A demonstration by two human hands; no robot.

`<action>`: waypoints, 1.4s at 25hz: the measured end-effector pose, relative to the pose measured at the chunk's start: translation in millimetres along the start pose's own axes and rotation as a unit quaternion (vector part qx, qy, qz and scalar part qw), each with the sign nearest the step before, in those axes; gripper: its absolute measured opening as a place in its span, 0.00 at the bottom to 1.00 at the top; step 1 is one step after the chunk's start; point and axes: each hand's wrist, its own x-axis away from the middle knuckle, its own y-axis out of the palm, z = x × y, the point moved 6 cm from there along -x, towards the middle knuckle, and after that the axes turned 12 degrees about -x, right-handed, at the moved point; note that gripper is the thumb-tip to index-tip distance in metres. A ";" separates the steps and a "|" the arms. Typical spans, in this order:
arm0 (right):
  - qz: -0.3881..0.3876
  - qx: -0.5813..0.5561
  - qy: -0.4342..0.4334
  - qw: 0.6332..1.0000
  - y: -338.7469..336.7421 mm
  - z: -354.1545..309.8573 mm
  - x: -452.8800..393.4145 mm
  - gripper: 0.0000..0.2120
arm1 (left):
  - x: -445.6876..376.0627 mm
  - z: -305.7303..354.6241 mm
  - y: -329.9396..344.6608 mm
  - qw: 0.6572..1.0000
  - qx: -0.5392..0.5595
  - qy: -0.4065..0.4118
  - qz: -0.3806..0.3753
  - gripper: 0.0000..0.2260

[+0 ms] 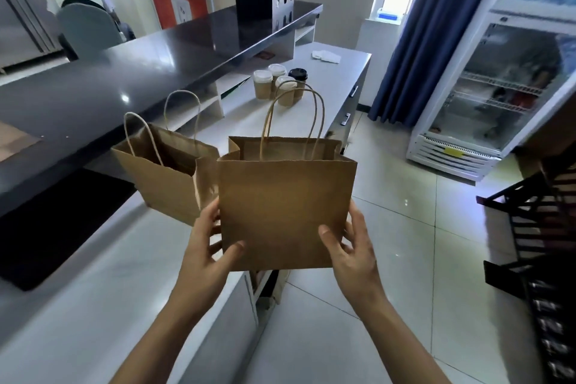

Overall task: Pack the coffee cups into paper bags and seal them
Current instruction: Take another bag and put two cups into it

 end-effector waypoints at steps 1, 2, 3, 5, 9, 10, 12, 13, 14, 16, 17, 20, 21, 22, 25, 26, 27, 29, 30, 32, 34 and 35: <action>0.005 0.000 -0.002 1.000 -16.1 -1.3 -4.0 0.34 | -1.4 8.1 14.2 1.000 0.004 0.003 -0.005 0.30; 0.008 -0.001 -0.006 1.000 -32.7 -2.8 -8.4 0.34 | -3.6 16.1 29.7 1.000 0.006 0.007 -0.011 0.30; 0.012 -0.001 -0.008 1.000 -50.1 -3.2 -12.9 0.34 | -5.7 24.1 46.2 1.000 0.008 0.013 -0.019 0.30; 0.022 0.002 -0.003 1.000 -79.7 -2.8 -20.6 0.33 | -8.3 37.6 73.2 0.999 0.008 0.015 -0.035 0.30; 0.044 0.010 0.005 0.999 -127.3 -2.5 -36.2 0.33 | -18.0 59.0 118.5 0.998 0.011 0.013 -0.062 0.31; 0.050 0.007 0.007 0.999 -137.0 -1.4 -41.4 0.33 | -22.8 63.3 128.2 0.997 0.011 0.013 -0.070 0.31; 0.058 0.003 0.010 0.998 -153.1 1.5 -53.1 0.33 | -34.9 70.0 145.1 0.996 0.005 0.019 -0.082 0.30; 0.060 0.002 0.013 0.998 -160.6 3.9 -61.8 0.33 | -43.7 71.7 154.1 0.996 0.000 0.024 -0.087 0.30; 0.062 0.002 0.015 0.998 -165.8 6.2 -69.4 0.32 | -51.1 71.9 160.6 0.995 -0.004 0.029 -0.091 0.30; 0.067 0.003 0.022 0.998 -174.7 10.5 -88.2 0.32 | -69.0 72.1 174.4 0.994 -0.010 0.032 -0.099 0.30; 0.068 0.004 0.023 0.997 -178.3 11.8 -98.8 0.32 | -78.9 72.3 181.1 0.994 -0.012 0.034 -0.100 0.30; 0.069 0.010 0.027 0.997 -187.6 12.9 -139.3 0.32 | -117.1 72.3 202.4 0.994 -0.007 0.033 -0.100 0.31; 0.068 0.011 0.026 0.997 -189.8 11.8 -152.8 0.31 | -130.2 73.9 209.1 0.994 -0.001 0.034 -0.101 0.31; 0.068 0.013 0.025 0.997 -192.5 11.1 -168.6 0.30 | -145.9 75.6 216.6 0.994 0.004 0.037 -0.103 0.31; 0.069 0.021 0.031 0.997 -198.6 8.7 -220.1 0.29 | -195.7 79.4 237.8 0.994 0.015 0.038 -0.102 0.30; 0.069 0.024 0.034 0.997 -199.5 7.6 -236.4 0.30 | -210.5 80.2 242.5 0.994 0.019 0.034 -0.100 0.30; 0.069 0.027 0.034 0.997 -200.0 7.0 -254.8 0.30 | -226.7 80.2 247.3 0.995 0.019 0.032 -0.098 0.30; 0.068 0.029 0.036 0.997 -198.9 6.6 -289.6 0.29 | -256.7 79.0 255.3 0.995 0.013 0.027 -0.095 0.30; 0.066 0.029 0.036 0.997 -197.5 5.7 -305.9 0.29 | -270.8 79.2 258.9 0.995 0.011 0.026 -0.095 0.30; 0.063 0.030 0.036 0.997 -197.1 4.9 -333.1 0.29 | -294.8 80.0 265.6 0.996 0.009 0.021 -0.092 0.30; 0.060 0.026 0.037 0.997 -198.4 7.1 -357.5 0.28 | -316.1 80.0 272.7 0.996 0.004 0.017 -0.088 0.30; 0.057 0.023 0.036 0.997 -199.1 8.2 -370.0 0.27 | -326.1 80.6 276.4 0.996 0.004 0.015 -0.088 0.31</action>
